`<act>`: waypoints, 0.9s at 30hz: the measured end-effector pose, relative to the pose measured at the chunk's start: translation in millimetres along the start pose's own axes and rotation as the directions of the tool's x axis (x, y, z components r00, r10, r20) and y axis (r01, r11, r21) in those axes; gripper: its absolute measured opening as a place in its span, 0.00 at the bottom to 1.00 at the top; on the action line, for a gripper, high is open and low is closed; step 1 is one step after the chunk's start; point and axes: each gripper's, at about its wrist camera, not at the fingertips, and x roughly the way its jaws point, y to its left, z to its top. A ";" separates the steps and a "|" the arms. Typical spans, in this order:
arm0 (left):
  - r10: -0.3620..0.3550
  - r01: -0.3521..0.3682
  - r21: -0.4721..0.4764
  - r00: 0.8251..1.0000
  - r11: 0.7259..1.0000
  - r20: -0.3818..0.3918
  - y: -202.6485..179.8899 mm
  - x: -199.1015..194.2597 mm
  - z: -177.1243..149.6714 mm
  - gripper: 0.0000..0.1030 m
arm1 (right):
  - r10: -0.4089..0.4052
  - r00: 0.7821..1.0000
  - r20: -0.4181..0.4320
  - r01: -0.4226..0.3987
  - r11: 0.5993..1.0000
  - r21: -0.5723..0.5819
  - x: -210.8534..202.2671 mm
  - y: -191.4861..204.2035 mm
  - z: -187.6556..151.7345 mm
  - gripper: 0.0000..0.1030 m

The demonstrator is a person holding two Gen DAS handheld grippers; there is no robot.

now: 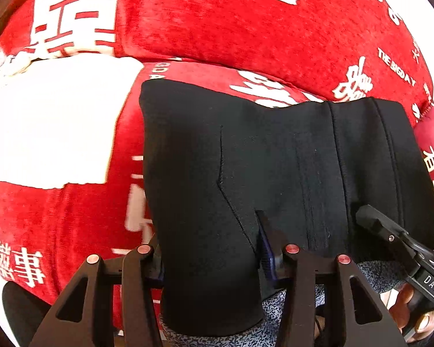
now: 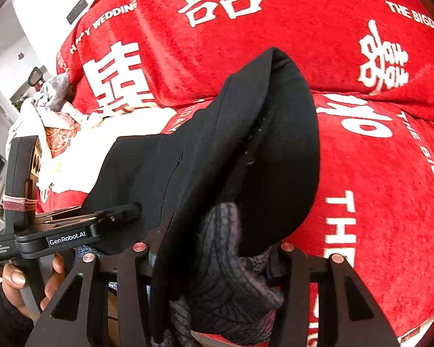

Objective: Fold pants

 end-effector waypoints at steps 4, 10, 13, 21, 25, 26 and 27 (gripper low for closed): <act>0.019 -0.019 -0.009 1.000 1.000 0.001 15.9 -4.1 3.4 0.48 | 0.004 1.000 -0.006 -0.004 1.000 -0.007 8.2 18.1 5.6 0.50; 0.040 -0.040 -0.007 0.999 0.999 -0.005 32.0 -3.9 8.1 0.48 | 0.000 1.000 -0.021 0.000 1.000 0.005 21.0 33.0 12.6 0.50; 0.041 -0.041 -0.010 0.999 0.999 -0.015 35.8 -0.7 11.5 0.48 | -0.006 1.000 -0.030 0.007 1.000 0.009 25.5 36.3 15.8 0.50; 0.049 -0.050 -0.008 0.998 0.999 -0.041 34.9 10.3 21.1 0.48 | -0.018 0.998 -0.055 0.020 0.999 0.033 35.7 35.9 22.5 0.50; 0.051 -0.052 -0.009 0.997 0.999 -0.054 35.3 16.8 23.4 0.48 | -0.022 0.997 -0.068 0.025 0.999 0.043 41.9 33.2 24.2 0.50; 0.051 -0.052 -0.009 0.997 0.999 -0.057 35.2 19.0 24.1 0.48 | -0.022 0.997 -0.072 0.026 0.999 0.045 43.9 31.6 24.2 0.50; 0.051 -0.052 -0.009 0.997 0.999 -0.061 35.7 21.6 24.5 0.48 | -0.023 0.997 -0.076 0.026 0.999 0.047 45.4 30.5 24.0 0.50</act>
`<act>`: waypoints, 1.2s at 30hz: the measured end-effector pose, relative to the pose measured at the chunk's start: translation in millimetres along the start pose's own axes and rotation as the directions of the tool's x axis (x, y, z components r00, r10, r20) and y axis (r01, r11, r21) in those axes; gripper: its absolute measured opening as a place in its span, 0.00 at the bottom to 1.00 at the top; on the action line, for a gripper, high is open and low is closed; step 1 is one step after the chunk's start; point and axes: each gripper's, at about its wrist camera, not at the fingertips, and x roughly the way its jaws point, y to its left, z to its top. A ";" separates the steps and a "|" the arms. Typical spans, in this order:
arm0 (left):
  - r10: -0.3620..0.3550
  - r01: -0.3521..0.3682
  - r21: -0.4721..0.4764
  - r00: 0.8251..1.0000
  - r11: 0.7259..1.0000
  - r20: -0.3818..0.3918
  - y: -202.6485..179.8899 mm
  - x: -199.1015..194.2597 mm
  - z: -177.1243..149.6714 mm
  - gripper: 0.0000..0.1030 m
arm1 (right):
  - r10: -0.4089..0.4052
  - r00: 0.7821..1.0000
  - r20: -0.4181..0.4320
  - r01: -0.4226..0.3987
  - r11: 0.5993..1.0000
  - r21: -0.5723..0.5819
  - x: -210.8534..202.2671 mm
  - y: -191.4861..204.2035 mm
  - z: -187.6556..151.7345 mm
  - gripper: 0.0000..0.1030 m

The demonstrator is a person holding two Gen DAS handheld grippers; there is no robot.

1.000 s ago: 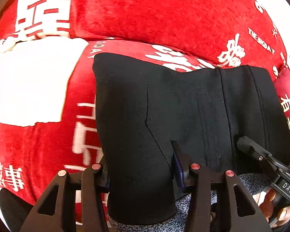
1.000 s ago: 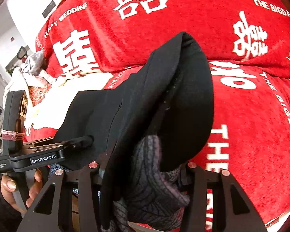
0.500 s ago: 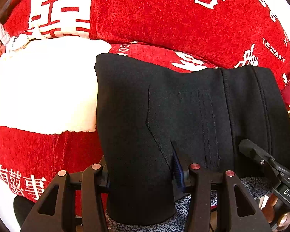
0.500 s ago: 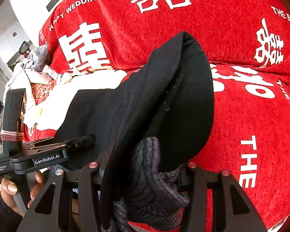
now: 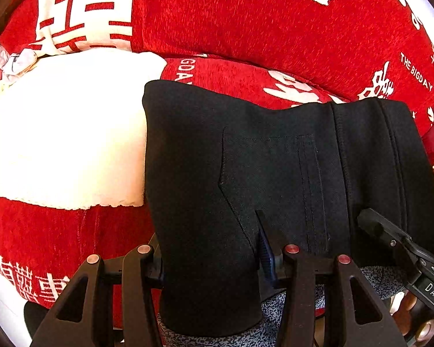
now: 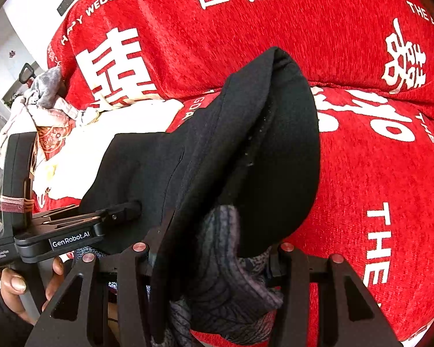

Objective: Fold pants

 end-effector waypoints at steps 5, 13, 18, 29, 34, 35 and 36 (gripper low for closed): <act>0.005 -0.005 0.002 1.000 1.000 -0.027 2.1 14.7 -0.8 0.48 | -0.007 0.999 -0.032 0.008 1.000 0.018 15.3 -8.4 -2.5 0.50; -0.006 0.006 0.006 1.000 1.000 -0.021 7.3 22.0 -1.8 0.52 | -0.001 0.999 -0.054 0.005 0.998 0.066 32.0 -27.6 -6.9 0.52; -0.021 0.021 -0.001 1.000 1.000 -0.010 12.8 24.0 -6.4 0.57 | -0.007 0.998 -0.058 0.011 0.997 0.082 37.6 -35.4 -12.3 0.55; -0.043 0.043 -0.022 0.999 0.999 0.003 24.9 25.2 -11.7 0.73 | 0.012 0.997 -0.070 0.001 0.983 0.182 47.4 -56.0 -16.3 0.80; -0.011 0.011 -0.017 1.000 1.000 0.011 30.9 10.7 -13.5 0.77 | -0.021 0.999 -0.049 0.030 0.981 0.193 32.1 -57.0 -11.7 0.82; -0.001 0.001 -0.011 1.000 1.000 0.019 31.3 6.9 -14.2 0.77 | -0.048 0.998 -0.029 0.053 0.982 0.181 23.3 -54.9 -10.4 0.82; 0.009 -0.009 -0.003 1.000 1.000 0.027 31.9 2.5 -15.2 0.77 | -0.073 0.997 -0.007 0.073 0.983 0.170 15.2 -52.3 -9.3 0.82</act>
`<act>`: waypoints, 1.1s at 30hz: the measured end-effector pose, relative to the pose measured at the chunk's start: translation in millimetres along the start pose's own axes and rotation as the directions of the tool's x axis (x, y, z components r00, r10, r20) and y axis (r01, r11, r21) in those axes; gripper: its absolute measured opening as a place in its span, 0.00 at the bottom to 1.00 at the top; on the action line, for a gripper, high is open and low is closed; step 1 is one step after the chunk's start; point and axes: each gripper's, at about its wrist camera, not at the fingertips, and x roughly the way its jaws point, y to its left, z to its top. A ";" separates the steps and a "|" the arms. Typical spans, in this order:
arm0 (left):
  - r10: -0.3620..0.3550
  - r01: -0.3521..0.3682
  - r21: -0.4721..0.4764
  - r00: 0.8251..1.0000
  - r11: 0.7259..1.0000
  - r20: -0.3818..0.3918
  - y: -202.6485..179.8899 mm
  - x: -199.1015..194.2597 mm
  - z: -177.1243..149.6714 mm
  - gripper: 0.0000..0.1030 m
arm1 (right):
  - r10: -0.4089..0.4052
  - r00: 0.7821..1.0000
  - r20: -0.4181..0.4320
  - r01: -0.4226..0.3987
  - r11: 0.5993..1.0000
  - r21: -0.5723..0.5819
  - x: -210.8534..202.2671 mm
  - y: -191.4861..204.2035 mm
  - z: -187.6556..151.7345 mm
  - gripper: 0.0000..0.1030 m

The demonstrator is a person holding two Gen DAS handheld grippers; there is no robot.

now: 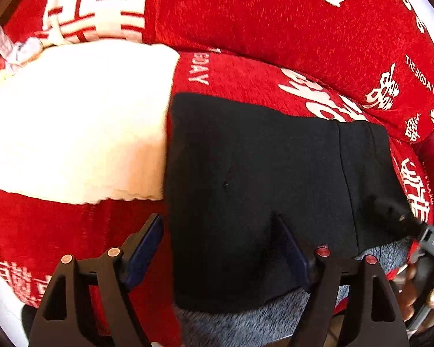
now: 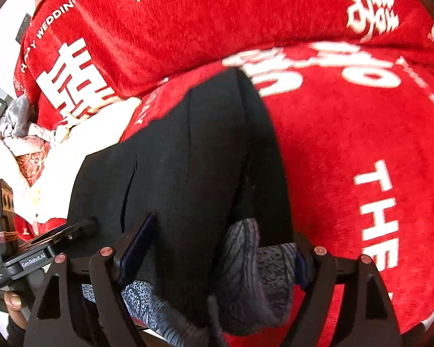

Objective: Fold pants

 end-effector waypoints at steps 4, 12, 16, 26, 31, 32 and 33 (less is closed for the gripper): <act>0.047 -0.048 0.011 0.998 0.999 0.030 2.0 -17.3 -4.6 0.77 | -0.056 0.994 0.089 0.064 0.994 -0.089 -31.9 17.0 -2.0 0.82; 0.095 -0.096 0.009 0.994 0.995 0.057 5.4 -32.9 -18.0 0.77 | 0.000 0.994 0.107 0.039 0.929 -0.369 -53.9 78.5 -39.5 0.82; 0.111 -0.111 -0.007 0.993 0.994 0.028 10.8 -22.5 -30.5 0.78 | 0.005 0.999 0.047 0.014 0.917 -0.398 -34.5 85.7 -59.2 0.82; 0.175 -0.173 -0.030 0.982 0.984 0.066 16.3 -8.3 -53.2 1.00 | -0.005 1.000 0.020 0.012 0.924 -0.383 -8.9 68.2 -76.9 0.84; 0.147 -0.146 -0.022 0.988 0.989 0.044 15.8 -15.2 -45.6 1.00 | -0.058 0.998 0.025 0.063 0.881 -0.470 -12.9 80.8 -77.1 0.86; 0.126 -0.125 -0.027 0.990 0.992 0.056 16.1 -22.8 -40.8 1.00 | -0.051 0.998 0.037 0.062 0.879 -0.472 -18.0 81.8 -72.9 0.86; 0.118 -0.116 -0.029 0.990 0.993 0.072 15.4 -27.7 -35.7 1.00 | -0.036 0.997 0.066 0.062 0.881 -0.470 -26.4 82.0 -65.5 0.86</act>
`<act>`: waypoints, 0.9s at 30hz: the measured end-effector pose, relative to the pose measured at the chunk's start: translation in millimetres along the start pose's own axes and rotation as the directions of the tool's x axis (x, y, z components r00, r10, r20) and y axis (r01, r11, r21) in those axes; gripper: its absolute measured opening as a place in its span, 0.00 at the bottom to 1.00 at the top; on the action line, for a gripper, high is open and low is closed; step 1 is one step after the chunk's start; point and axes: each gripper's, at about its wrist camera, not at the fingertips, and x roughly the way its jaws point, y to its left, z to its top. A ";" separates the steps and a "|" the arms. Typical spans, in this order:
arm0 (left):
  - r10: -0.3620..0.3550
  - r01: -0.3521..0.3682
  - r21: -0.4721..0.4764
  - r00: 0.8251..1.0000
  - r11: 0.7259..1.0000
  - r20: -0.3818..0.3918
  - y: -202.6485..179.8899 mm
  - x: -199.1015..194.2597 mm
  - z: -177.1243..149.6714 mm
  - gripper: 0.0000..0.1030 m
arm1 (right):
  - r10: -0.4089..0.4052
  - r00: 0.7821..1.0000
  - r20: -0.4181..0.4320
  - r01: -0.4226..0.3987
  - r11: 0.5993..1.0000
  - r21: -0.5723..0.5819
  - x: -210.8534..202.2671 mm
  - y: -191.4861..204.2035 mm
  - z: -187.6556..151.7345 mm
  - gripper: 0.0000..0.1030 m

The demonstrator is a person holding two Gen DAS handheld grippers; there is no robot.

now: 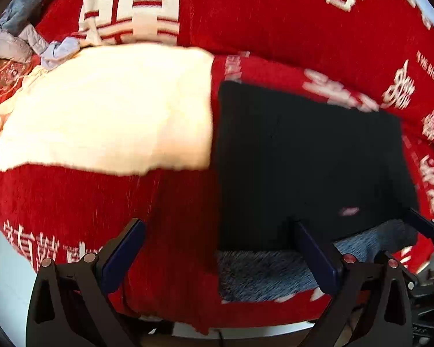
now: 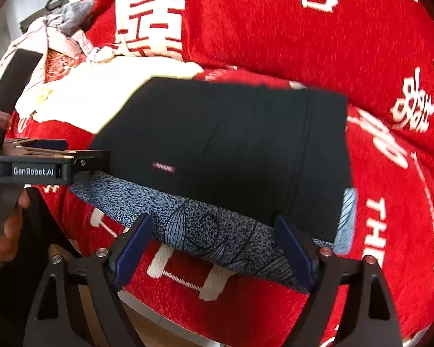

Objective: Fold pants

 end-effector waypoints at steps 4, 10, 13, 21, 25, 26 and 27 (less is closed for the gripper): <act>0.007 -0.008 0.022 0.999 1.000 0.039 -13.8 -7.0 34.0 1.00 | -0.012 0.997 0.072 0.011 1.000 0.024 -8.2 -21.6 33.2 0.86; 0.069 -0.070 0.080 0.998 0.994 0.015 -51.3 23.5 80.7 1.00 | 0.003 0.999 0.047 -0.006 0.998 0.064 32.6 -53.9 84.4 0.87; 0.106 -0.104 0.085 0.994 0.991 -0.013 -59.0 42.3 92.0 1.00 | 0.001 1.000 0.013 -0.002 0.997 0.071 53.1 -61.7 94.1 0.87; 0.104 -0.097 0.084 0.992 0.992 -0.078 -63.5 76.3 85.9 1.00 | 0.047 0.997 -0.053 -0.041 0.992 0.118 87.6 -77.0 93.7 0.87; 0.072 -0.066 0.059 0.993 0.996 -0.098 -58.2 83.4 88.2 1.00 | 0.053 0.996 -0.069 -0.044 0.991 0.126 96.0 -79.2 92.1 0.88; 0.071 -0.065 0.059 0.993 0.996 -0.099 -57.8 84.6 88.4 1.00 | 0.056 0.996 -0.070 -0.047 0.991 0.121 97.9 -78.1 91.9 0.90; 0.069 -0.064 0.059 0.993 0.996 -0.099 -57.8 85.7 88.2 1.00 | 0.055 0.996 -0.072 -0.046 0.992 0.114 99.4 -76.9 91.9 0.92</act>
